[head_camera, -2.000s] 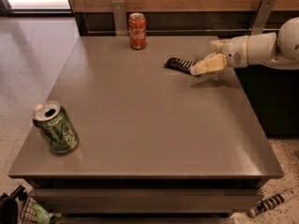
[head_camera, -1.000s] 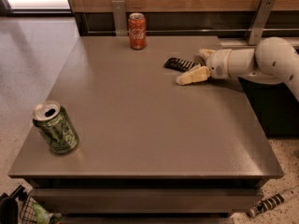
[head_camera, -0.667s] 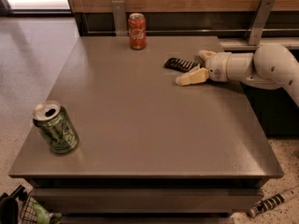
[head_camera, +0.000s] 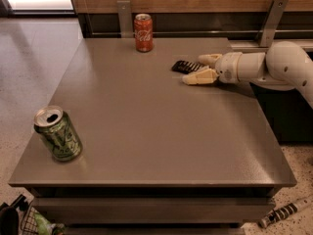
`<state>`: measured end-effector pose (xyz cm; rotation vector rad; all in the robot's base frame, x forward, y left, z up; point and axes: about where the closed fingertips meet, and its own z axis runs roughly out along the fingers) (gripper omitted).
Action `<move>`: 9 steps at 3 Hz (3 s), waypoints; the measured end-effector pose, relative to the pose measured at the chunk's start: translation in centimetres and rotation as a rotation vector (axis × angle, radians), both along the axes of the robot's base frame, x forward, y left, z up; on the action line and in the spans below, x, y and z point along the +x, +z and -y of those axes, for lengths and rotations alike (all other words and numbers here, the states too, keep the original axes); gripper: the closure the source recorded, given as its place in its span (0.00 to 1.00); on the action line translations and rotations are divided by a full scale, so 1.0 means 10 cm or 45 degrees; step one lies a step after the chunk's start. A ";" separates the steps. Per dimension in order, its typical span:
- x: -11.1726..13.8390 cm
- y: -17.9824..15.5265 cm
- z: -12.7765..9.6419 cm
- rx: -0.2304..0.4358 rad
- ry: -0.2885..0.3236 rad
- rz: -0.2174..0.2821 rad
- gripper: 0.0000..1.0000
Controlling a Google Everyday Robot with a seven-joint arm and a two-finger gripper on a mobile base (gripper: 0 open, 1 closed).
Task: Move rxbar chocolate near green can
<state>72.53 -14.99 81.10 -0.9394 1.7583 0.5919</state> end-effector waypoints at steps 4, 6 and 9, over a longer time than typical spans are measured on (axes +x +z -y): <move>0.00 0.04 0.00 0.000 0.001 0.000 1.00; -0.17 0.87 0.07 -0.118 -0.047 -0.039 1.00; -0.86 1.64 -0.08 -0.080 -0.006 -0.015 1.00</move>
Offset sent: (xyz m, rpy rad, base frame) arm 0.0000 0.0000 0.0023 0.0000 0.0000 0.0000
